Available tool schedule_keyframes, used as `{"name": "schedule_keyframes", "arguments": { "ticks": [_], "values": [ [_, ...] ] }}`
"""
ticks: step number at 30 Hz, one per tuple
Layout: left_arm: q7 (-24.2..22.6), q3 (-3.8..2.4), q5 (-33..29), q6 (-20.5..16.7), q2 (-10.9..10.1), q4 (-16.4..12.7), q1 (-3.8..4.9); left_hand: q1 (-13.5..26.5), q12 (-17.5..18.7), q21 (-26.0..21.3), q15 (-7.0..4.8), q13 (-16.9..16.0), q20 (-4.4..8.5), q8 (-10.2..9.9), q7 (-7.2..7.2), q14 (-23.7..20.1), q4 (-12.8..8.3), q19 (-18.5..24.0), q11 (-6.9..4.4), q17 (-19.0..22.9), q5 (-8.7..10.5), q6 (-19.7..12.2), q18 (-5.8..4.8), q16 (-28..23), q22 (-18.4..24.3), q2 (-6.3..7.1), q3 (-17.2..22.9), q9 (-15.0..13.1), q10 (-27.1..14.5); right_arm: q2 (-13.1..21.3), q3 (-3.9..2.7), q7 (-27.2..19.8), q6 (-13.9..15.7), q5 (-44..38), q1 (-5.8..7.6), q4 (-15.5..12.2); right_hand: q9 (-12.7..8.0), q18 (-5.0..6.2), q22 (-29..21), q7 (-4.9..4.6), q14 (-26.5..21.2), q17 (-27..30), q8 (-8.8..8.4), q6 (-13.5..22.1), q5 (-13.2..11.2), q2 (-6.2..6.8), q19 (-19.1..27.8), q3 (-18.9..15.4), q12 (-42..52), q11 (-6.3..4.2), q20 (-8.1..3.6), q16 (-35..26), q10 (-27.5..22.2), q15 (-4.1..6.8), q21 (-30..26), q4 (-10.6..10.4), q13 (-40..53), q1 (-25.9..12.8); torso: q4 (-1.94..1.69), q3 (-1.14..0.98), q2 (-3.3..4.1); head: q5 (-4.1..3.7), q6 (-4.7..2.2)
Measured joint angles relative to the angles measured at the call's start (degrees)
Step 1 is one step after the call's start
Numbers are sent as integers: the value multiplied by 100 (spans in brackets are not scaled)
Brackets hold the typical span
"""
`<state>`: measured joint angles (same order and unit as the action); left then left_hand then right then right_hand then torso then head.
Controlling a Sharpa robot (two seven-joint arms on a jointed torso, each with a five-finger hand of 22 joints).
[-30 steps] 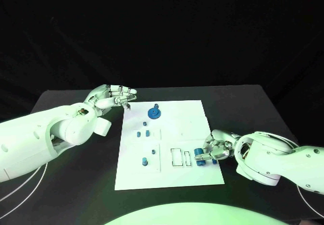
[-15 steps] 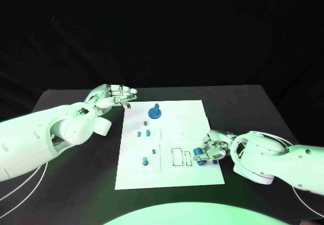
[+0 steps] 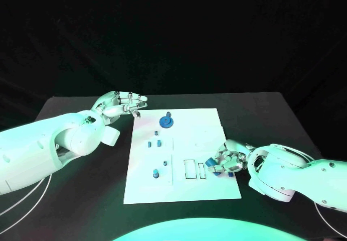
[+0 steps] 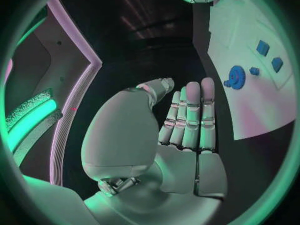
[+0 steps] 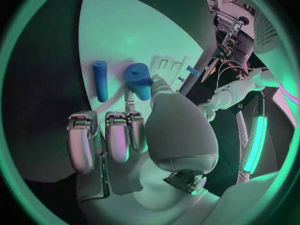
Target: Assemble the parts on the task board
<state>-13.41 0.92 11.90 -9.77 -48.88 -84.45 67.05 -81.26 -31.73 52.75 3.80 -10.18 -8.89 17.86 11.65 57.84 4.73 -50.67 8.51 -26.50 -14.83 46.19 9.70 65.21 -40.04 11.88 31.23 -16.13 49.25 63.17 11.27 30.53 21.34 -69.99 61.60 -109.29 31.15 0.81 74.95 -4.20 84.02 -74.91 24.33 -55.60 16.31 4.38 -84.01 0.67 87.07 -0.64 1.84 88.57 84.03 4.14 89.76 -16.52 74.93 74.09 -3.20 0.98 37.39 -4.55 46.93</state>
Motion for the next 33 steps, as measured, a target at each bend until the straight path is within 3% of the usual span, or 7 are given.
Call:
{"name": "schedule_keyframes", "arguments": {
  "ticks": [9,13,18,25,28,33],
  "values": [
    [5,0,0,6,27,13,0,0,0,0,0,0,0,0,0,0,0,0,0,0,0,0,0,0,0,0,0,0,0,47,-12,-62,142,577,358,-282,0,0,0,-31,0,0,1,-30,-27,5,0,89,0,1,0,0,0,0,0,-22,0,5,0,2,-2,-19,-11],
    [6,0,0,8,28,11,0,0,0,0,0,0,0,0,0,0,0,0,0,0,0,0,0,0,-1,0,0,0,0,-92,-12,-97,124,718,415,-293,0,0,-1,-32,0,1,1,-29,-38,-27,0,156,0,1,1,21,0,0,0,-25,-1,-27,-7,7,-2,-20,-13],
    [8,0,0,11,31,3,0,0,-22,0,0,0,0,0,20,0,0,0,0,-1,0,-20,1,0,-1,0,0,0,0,-348,-10,-125,20,860,381,-237,0,0,-1,-62,0,1,-8,-58,-91,-155,0,168,0,2,1,21,0,-1,0,-23,-1,-155,-6,9,3,-8,-2],
    [10,1,0,17,25,-11,0,0,-22,0,0,-1,0,0,20,0,0,0,0,0,0,-20,0,0,-1,0,0,-1,0,-628,-8,-130,-158,966,281,-115,0,0,-1,-64,0,-3,-40,-59,-160,-221,0,184,0,2,1,21,0,-2,0,-27,-1,-227,-7,9,3,14,23],
    [11,1,0,18,22,-13,0,0,-22,0,0,-1,0,0,20,0,0,0,0,-1,0,-20,1,0,-1,0,0,-1,0,-706,-8,-117,-218,967,246,-62,0,0,-2,-75,0,-4,-40,-70,-202,-206,0,246,-45,3,1,21,1,-2,0,-36,-1,-386,-3,10,3,21,32],
    [12,1,0,21,17,-20,0,0,-22,0,0,3,0,0,20,0,0,0,0,5,0,-20,0,0,2,0,0,-1,0,-771,-8,-86,-272,924,216,-5,45,0,-2,-102,0,-4,22,-99,-21,-86,0,302,-67,3,1,21,1,-2,0,-32,-2,-616,0,8,2,36,39]
  ]
}}
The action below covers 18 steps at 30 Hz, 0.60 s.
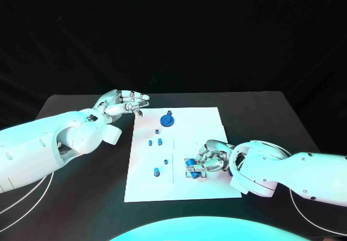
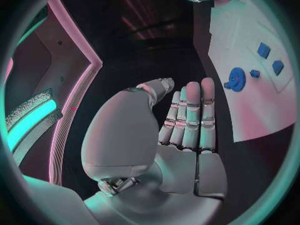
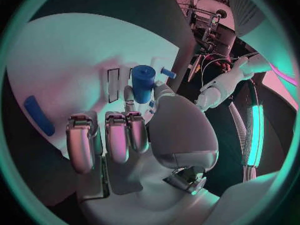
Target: Assemble the parts on the task board
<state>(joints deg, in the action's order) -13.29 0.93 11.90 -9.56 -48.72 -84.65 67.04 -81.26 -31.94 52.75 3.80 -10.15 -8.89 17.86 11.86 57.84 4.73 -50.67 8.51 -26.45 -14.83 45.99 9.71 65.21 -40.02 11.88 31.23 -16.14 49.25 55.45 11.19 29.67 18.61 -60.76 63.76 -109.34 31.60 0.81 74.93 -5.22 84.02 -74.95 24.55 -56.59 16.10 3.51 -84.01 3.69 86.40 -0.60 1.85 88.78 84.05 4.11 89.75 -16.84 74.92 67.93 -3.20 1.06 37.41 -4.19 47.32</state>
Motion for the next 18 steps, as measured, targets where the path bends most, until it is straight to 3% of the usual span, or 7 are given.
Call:
{"name": "schedule_keyframes", "arguments": {
  "ticks": [5,16,18],
  "values": [
    [2,0,0,1,-4,-1,0,0,0,0,0,2,0,0,0,0,0,0,0,1,0,0,0,0,4,0,0,0,0,-33,-4,35,0,-93,-7,43,58,0,0,0,0,1,55,-24,11,95,0,-45,-44,0,0,0,1,0,0,23,0,-92,3,-3,-1,4,1],
    [11,0,-1,4,-10,-3,0,0,0,0,0,2,0,0,0,0,0,0,0,1,0,0,0,0,3,0,0,0,0,-105,-3,116,17,-362,-19,114,112,0,-1,198,-21,1,49,-238,-63,165,0,-285,-84,-17,0,0,-16,21,0,6,0,-461,3,-7,0,2,-16],
    [13,0,-1,4,-11,-3,0,0,0,0,0,2,0,0,0,0,0,0,0,1,0,0,0,0,3,0,0,0,0,-111,-1,125,17,-404,-22,123,167,0,-1,220,-8,2,72,-257,-242,155,0,-422,-104,-22,0,0,-22,34,0,4,0,-587,3,-7,0,0,-16]
  ]
}}
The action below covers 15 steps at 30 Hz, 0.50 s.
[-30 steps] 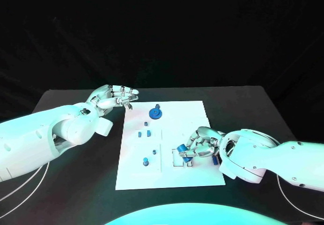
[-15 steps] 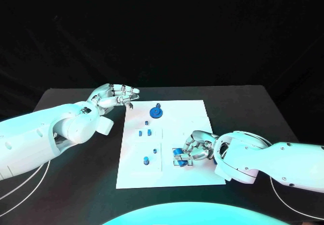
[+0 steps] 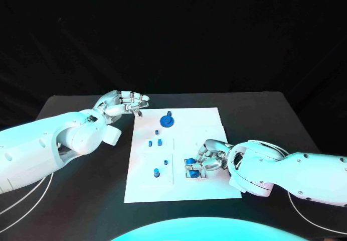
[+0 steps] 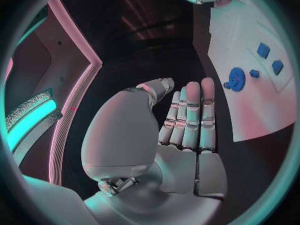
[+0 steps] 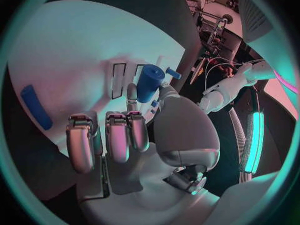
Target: Assemble the parts on the task board
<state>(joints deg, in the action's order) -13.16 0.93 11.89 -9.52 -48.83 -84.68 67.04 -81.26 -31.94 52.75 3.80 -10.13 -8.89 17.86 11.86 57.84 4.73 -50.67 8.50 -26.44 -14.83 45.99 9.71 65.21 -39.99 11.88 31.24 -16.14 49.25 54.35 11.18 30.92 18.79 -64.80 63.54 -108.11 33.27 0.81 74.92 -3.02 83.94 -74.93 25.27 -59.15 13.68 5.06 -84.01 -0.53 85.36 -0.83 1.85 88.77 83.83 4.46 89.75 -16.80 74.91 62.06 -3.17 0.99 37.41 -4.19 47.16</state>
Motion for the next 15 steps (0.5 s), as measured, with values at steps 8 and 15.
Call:
{"name": "schedule_keyframes", "arguments": {
  "ticks": [8,15],
  "values": [
    [5,0,0,1,-5,-1,0,0,0,-24,0,6,0,0,0,0,17,0,-6,4,0,0,0,0,5,0,-17,5,-32,-15,0,20,0,-146,-1,21,90,0,0,-6,8,0,47,82,-618,26,0,-473,-62,-1,0,0,-1,8,0,-9,0,-270,-3,0,0,-12,-7],
    [8,0,0,0,-9,-1,0,0,0,-24,0,7,0,0,0,0,17,0,0,5,0,0,0,0,6,0,-17,5,-42,-6,-1,25,0,-262,-1,19,120,0,-1,-5,8,1,47,83,-837,82,0,-620,-96,-1,0,0,-1,8,0,-25,0,-370,-2,3,-1,-23,-15]
  ]
}}
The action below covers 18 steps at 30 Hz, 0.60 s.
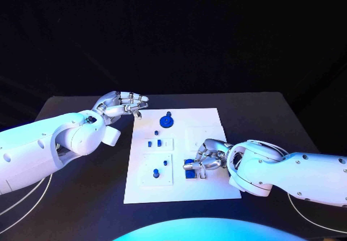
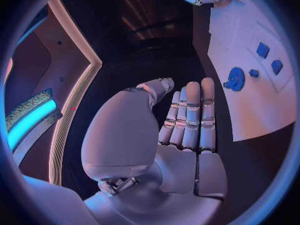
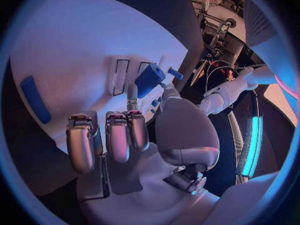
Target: Assemble the parts on the task board
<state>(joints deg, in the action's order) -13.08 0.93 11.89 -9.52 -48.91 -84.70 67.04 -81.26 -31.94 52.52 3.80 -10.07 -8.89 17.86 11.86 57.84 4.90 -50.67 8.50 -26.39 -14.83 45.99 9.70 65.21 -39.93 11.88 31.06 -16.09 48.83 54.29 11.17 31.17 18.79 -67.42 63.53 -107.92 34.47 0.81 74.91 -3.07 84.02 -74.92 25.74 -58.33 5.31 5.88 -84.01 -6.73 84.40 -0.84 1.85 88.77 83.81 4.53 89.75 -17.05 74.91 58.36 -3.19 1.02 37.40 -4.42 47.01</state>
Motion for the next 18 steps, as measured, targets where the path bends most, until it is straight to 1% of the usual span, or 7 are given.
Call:
{"name": "schedule_keyframes", "arguments": {
  "ticks": [3,4,7,9,11,13,18],
  "values": [
    [1,0,0,0,-1,0,0,0,0,0,0,0,0,0,0,0,0,0,0,0,0,0,0,0,0,0,0,0,0,30,0,0,2,-43,-1,-27,5,0,0,0,0,0,1,0,1,0,0,0,0,0,0,0,0,0,0,0,0,0,1,-1,-2,-3,-1],
    [1,0,0,0,-2,0,0,0,0,0,0,0,0,0,0,0,0,0,0,0,0,0,1,0,0,0,0,0,0,47,0,0,2,-54,-1,-42,13,0,0,0,0,0,22,0,26,-22,0,0,0,0,0,0,0,0,0,0,0,22,1,-1,-2,-4,-1],
    [3,0,0,0,-8,0,0,0,0,0,21,0,0,0,0,-21,0,0,0,0,0,0,0,0,0,0,0,0,0,126,0,-6,3,-84,-2,-112,38,0,0,0,0,0,21,0,156,-157,0,2,0,0,0,0,0,0,0,2,0,198,1,-2,-3,-4,-1],
    [3,0,0,-1,-12,0,0,0,0,0,21,0,0,0,0,-21,0,0,0,0,0,0,0,0,0,0,0,0,0,197,0,-17,2,-97,-2,-177,46,0,0,0,0,1,21,0,269,-185,0,18,0,0,0,0,0,0,0,18,0,350,1,-2,-3,1,3],
    [4,0,0,-1,-16,0,0,0,0,0,20,0,0,0,0,-21,0,0,0,0,0,0,0,0,0,0,0,0,0,259,0,-27,-4,-104,-2,-239,58,0,0,0,0,1,21,0,366,-195,0,16,2,0,0,0,0,0,0,19,0,477,2,-3,-3,4,4],
    [4,0,0,-1,-18,0,0,0,0,0,21,0,0,0,0,-21,0,0,0,0,0,0,1,0,-1,0,0,-1,0,313,0,-37,-16,-108,-2,-300,63,0,0,0,0,1,21,0,527,-207,0,-8,24,0,0,0,0,0,0,43,0,636,4,-3,-3,9,6],
    [5,0,0,-1,-18,2,0,0,0,0,21,0,0,0,0,-21,0,0,0,0,0,0,0,0,-1,0,0,0,0,406,0,-70,-79,-107,-2,-406,69,0,1,0,0,1,21,0,604,-219,0,-11,24,-21,0,0,22,0,0,46,0,747,6,-3,-3,14,11]
  ]
}}
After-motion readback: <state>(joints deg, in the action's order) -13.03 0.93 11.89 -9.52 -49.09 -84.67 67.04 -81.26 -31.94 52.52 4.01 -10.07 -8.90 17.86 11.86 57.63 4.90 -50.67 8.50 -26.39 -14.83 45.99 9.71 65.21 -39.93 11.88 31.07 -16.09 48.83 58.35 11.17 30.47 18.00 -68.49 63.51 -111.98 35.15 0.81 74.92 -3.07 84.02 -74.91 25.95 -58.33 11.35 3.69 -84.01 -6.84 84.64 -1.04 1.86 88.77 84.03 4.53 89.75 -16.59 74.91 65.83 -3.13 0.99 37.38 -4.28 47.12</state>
